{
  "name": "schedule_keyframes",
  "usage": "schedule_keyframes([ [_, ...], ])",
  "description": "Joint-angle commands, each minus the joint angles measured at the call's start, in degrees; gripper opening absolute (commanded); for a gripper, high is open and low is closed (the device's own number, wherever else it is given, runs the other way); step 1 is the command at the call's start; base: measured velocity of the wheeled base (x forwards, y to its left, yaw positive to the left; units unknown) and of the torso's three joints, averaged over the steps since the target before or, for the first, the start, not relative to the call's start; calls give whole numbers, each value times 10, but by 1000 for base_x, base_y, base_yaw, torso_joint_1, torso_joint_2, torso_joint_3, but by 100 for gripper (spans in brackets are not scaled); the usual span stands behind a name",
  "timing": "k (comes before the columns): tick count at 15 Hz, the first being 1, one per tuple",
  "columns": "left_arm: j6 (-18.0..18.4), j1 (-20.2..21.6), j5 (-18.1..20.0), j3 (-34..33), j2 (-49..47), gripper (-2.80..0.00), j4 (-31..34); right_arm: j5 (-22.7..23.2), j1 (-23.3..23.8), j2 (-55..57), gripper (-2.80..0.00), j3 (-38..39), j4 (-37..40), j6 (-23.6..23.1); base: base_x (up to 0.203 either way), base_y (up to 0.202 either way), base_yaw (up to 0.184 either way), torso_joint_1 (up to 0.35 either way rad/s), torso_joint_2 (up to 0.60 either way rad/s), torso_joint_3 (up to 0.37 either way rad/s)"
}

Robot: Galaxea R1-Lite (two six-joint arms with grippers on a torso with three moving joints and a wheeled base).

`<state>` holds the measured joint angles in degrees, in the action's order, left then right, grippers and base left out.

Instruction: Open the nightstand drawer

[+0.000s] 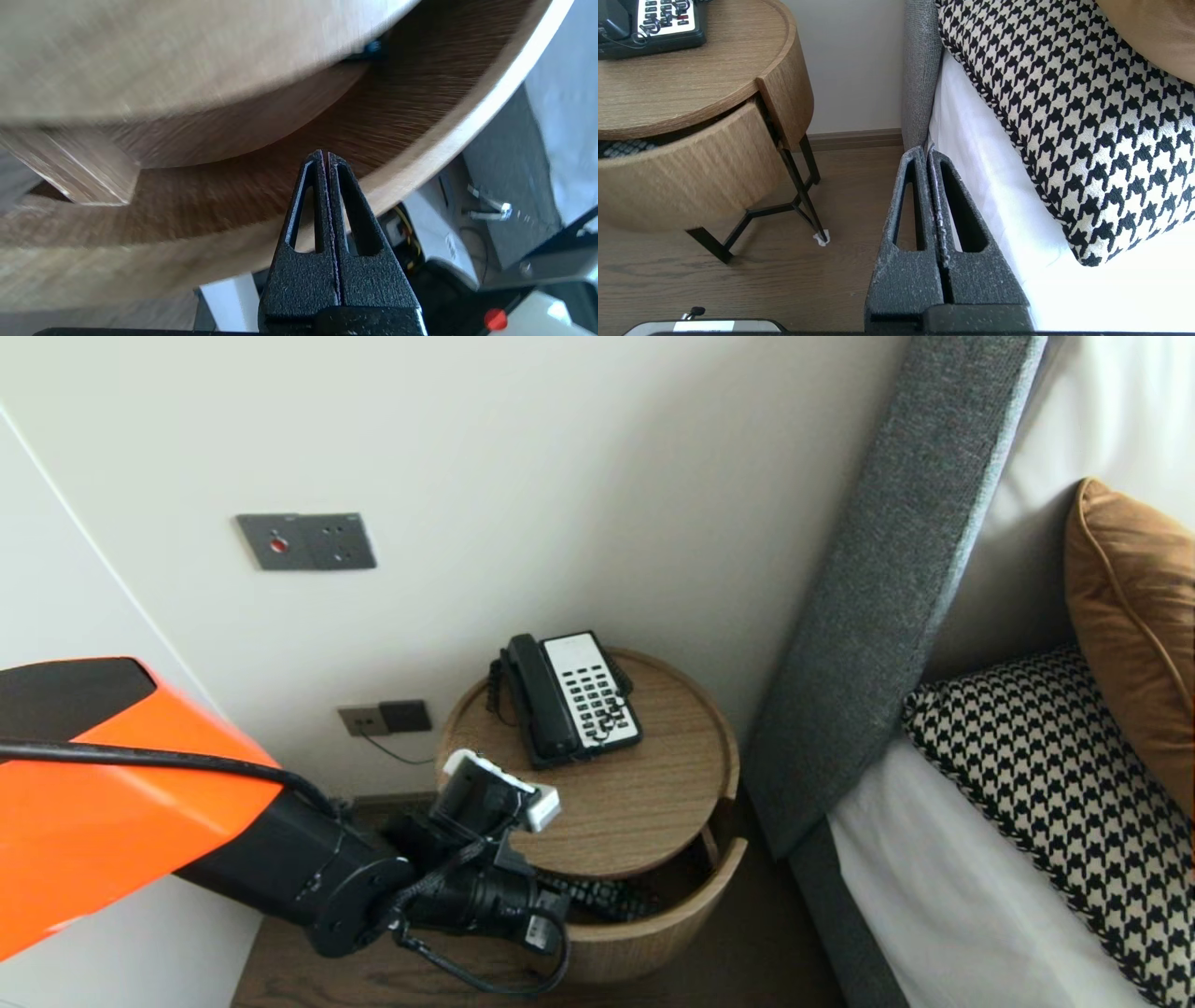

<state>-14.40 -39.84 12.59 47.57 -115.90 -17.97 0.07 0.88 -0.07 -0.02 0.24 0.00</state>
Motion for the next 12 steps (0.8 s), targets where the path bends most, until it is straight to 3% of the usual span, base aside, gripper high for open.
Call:
schedule_keyframes([
  [1,-1,-8,1,-17,0,-280,-9,0,0,0,-280,0,0,0,0,0,0,0,0,0],
  [12,-1,-81,2,-105,-5,-280,-113,0,0,0,-280,-1,0,0,0,0,0,0,0,0],
])
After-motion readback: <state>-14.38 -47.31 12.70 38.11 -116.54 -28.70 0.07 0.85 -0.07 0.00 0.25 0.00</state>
